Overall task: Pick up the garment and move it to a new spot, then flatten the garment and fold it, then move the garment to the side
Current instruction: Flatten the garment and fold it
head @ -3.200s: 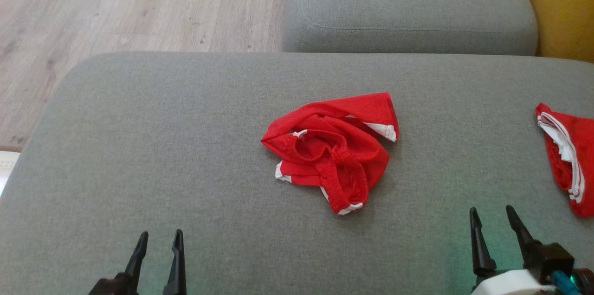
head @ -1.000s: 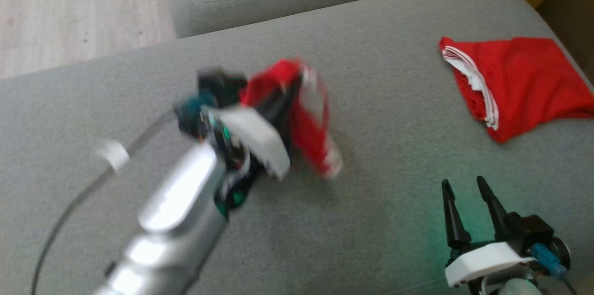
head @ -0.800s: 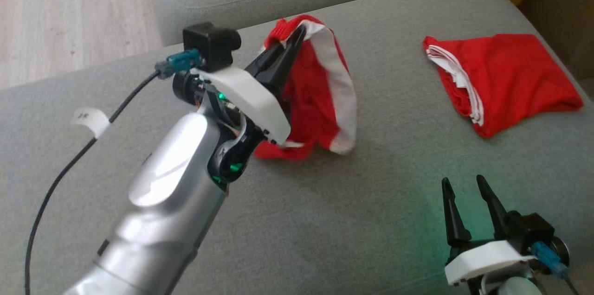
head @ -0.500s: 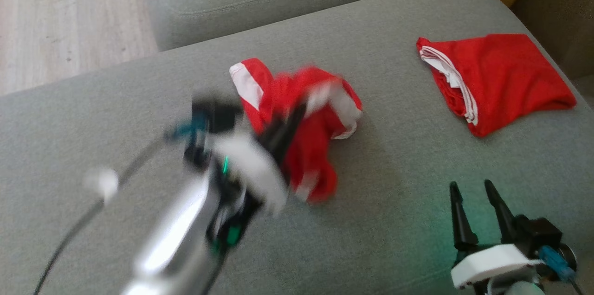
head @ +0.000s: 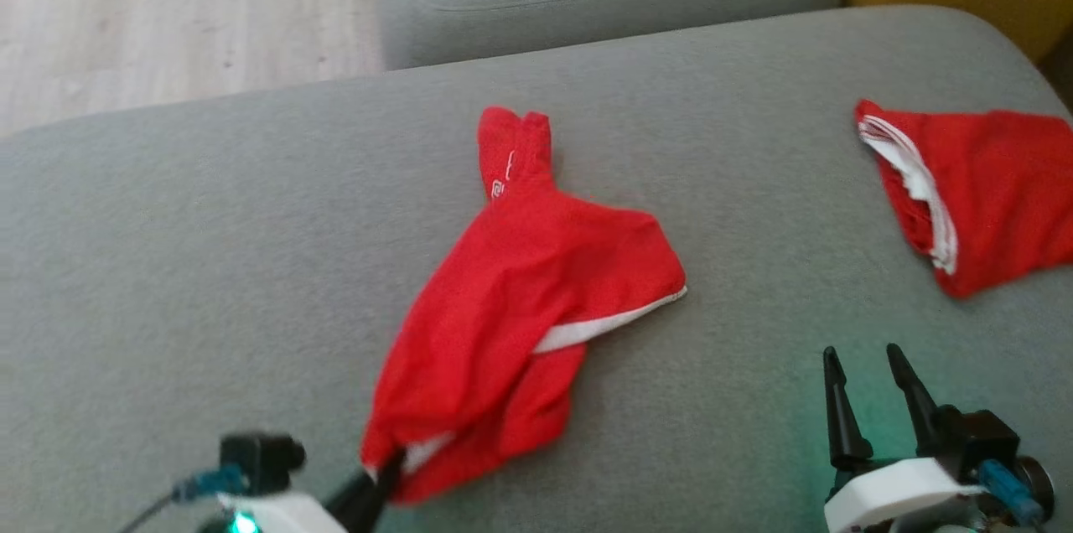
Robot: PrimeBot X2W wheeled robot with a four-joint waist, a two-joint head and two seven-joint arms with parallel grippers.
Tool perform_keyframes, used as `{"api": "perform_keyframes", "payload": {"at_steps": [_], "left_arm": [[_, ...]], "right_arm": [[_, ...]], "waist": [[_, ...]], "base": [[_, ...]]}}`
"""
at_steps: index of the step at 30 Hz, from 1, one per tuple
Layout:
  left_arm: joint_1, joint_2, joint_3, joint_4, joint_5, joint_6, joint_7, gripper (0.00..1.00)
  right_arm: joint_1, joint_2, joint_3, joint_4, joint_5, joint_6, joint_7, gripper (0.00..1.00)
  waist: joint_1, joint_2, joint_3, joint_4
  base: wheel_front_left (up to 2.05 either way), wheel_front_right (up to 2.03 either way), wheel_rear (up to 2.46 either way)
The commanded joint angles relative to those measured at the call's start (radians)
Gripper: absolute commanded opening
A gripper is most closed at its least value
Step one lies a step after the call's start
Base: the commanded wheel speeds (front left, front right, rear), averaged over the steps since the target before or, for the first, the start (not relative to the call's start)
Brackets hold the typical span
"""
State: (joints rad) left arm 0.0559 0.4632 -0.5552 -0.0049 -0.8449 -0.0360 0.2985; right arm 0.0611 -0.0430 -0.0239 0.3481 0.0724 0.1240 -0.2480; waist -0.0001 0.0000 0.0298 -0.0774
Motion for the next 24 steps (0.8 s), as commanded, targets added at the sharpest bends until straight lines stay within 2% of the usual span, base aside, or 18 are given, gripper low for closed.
{"api": "perform_keyframes", "payload": {"at_steps": [1,8,9,10,14,19,24], "left_arm": [[-0.019,0.024,0.032,-0.046,-0.017,-0.006,0.006,0.0],[0.018,0.03,0.041,-0.094,-0.057,-0.011,0.006,0.0],[0.018,0.028,0.049,-0.098,-0.062,-0.01,-0.002,0.16],[0.018,0.026,0.059,-0.099,-0.069,-0.007,-0.009,0.17],[0.006,0.029,0.098,-0.087,-0.088,-0.001,-0.034,0.0],[-0.027,0.04,0.145,-0.053,-0.099,-0.001,-0.06,0.0],[-0.073,0.058,0.2,0.037,-0.109,0.011,-0.081,0.0]], "right_arm": [[-0.014,-0.007,0.028,-0.026,-0.01,0.007,-0.014,1.0],[-0.014,-0.007,0.036,-0.023,-0.015,0.007,-0.014,1.0],[-0.015,-0.007,0.038,-0.022,-0.015,0.007,-0.014,1.0],[-0.016,-0.007,0.04,-0.022,-0.015,0.007,-0.014,1.0],[-0.019,-0.007,0.045,-0.022,-0.012,0.007,-0.014,1.0],[-0.019,-0.007,0.046,-0.021,-0.012,0.007,-0.014,1.0],[-0.026,-0.007,0.051,-0.018,-0.01,0.007,-0.014,1.0]], "waist": [[0.0001,0.0,-0.005,0.033],[0.0001,0.0,0.001,0.072],[0.0001,0.0,0.002,0.073],[0.0001,0.0,0.005,0.074],[0.0001,0.0,0.014,0.069],[0.0001,0.0,0.022,0.062],[0.0001,0.0,0.03,0.048]], "base": [[0.0,0.0,0.0],[0.0,0.0,0.0],[0.0,0.0,0.0],[0.0,0.0,0.0],[0.0,0.0,0.0],[0.0,0.0,0.0],[0.0,0.0,0.0]]}}
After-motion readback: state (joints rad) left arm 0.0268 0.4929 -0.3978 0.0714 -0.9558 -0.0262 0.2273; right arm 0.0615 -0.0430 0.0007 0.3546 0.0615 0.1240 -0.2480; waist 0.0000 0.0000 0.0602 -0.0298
